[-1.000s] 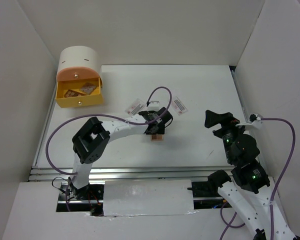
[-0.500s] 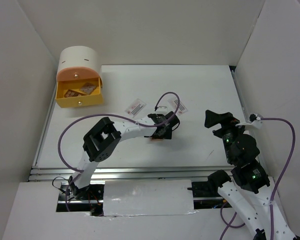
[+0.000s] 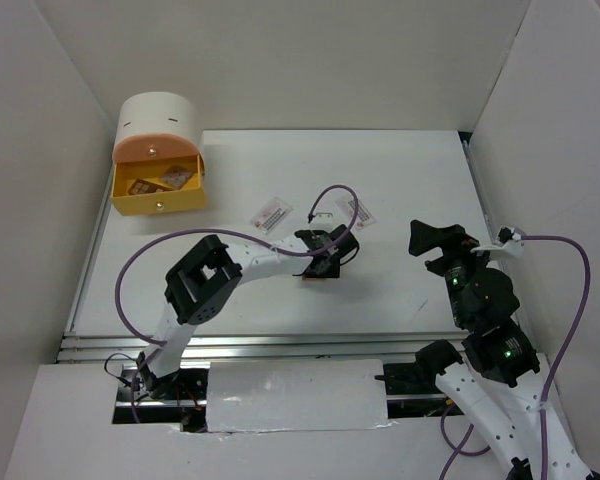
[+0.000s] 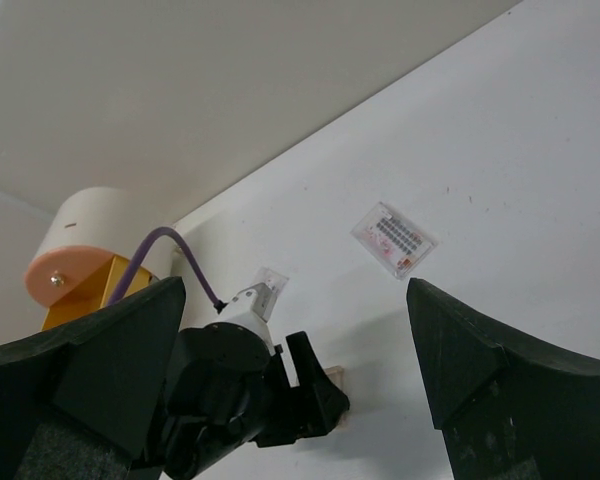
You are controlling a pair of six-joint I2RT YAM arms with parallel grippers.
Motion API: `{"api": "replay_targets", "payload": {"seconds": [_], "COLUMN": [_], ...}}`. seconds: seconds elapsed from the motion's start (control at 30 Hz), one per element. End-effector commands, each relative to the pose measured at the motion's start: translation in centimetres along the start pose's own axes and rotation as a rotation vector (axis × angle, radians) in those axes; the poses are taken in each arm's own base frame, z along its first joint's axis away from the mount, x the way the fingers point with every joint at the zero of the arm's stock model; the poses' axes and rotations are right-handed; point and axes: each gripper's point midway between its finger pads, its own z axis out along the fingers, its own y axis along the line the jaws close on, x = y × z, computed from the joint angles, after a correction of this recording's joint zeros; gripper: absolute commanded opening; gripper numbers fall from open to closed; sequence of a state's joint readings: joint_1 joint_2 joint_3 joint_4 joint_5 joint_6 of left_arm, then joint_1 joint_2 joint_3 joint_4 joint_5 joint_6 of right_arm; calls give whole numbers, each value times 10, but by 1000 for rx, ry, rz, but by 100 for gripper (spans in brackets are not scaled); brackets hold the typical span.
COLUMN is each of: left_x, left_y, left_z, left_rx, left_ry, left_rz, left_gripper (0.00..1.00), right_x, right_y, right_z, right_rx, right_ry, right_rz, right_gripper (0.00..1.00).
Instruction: Organize the makeup
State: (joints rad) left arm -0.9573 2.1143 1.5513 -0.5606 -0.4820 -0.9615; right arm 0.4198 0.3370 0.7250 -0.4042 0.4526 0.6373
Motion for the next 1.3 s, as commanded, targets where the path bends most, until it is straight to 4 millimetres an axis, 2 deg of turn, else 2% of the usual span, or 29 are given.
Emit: {"api": "replay_targets", "payload": {"seconds": [0.0,0.03,0.07,0.1,0.17,0.2,0.23,0.27,0.3,0.33,0.37,0.43,0.47,0.5,0.53,0.6,0.63,0.7,0.73,0.83,0.93,1.03,1.17,1.27], "left_x": [5,-20,-35,-66,-108,-145,-165,-188,-216,-231,-249,-273,-287,-291,-310,-320,-333,-339,-346,-348,-336,-325,-300,-296], "left_y": [7,4,6,16,36,60,77,95,129,148,176,199,223,234,253,274,290,307,322,352,375,386,390,393], "left_z": [-2,-17,-25,-38,-55,-70,-78,-98,-103,-113,-125,-133,-138,-135,-145,-148,-156,-158,-161,-155,-141,-136,-119,-115], "left_rx": [17,56,67,78,70,75,61,61,-22,-70,-119,-150,-164,-173,-174,-211,-240,-284,-301,-335,-345,-346,-358,-370], "left_ry": [13,-44,-76,-127,-192,-256,-301,-373,-460,-514,-568,-652,-692,-709,-781,-818,-873,-902,-931,-931,-906,-893,-870,-862], "left_rz": [31,2,16,-21,-41,-105,-98,-127,-153,-176,-212,-215,-245,-220,-260,-249,-268,-235,-246,-239,-235,-243,-251,-271], "left_gripper": [43,44,44,44,42,39,39,40,44,47,49,50,50,50,50,50,50,51,52,53,53,55,59,64], "right_x": [-5,-4,-2,-2,-2,-2,-3,-3,-1,-1,-1,4,4,4,6,5,5,7,7,9,10,11,12,13], "right_y": [7,7,8,9,10,11,11,11,10,10,12,13,14,15,14,14,13,15,16,15,17,18,19,20], "right_z": [4,4,5,5,5,4,3,3,4,4,4,6,7,7,8,7,6,4,4,5,6,8,11,12], "right_rx": [-27,-28,-34,-38,-43,-47,-49,-50,-51,-55,-67,-77,-80,-82,-74,-74,-76,-92,-99,-98,-101,-103,-102,-101], "right_ry": [-24,-23,-17,-15,-14,-12,-14,-15,-14,-15,-21,-8,-6,-2,8,8,6,12,11,17,20,23,27,36], "right_rz": [4,6,5,5,3,2,0,1,-2,-3,3,4,2,-1,-9,-14,-13,-12,-12,-15,-16,-15,-17,-20], "right_gripper": [100,100,100,100,100,100,100,100,100,100,100,100,100,100,100,100,100,100,100,100,100,100,100,100]}}
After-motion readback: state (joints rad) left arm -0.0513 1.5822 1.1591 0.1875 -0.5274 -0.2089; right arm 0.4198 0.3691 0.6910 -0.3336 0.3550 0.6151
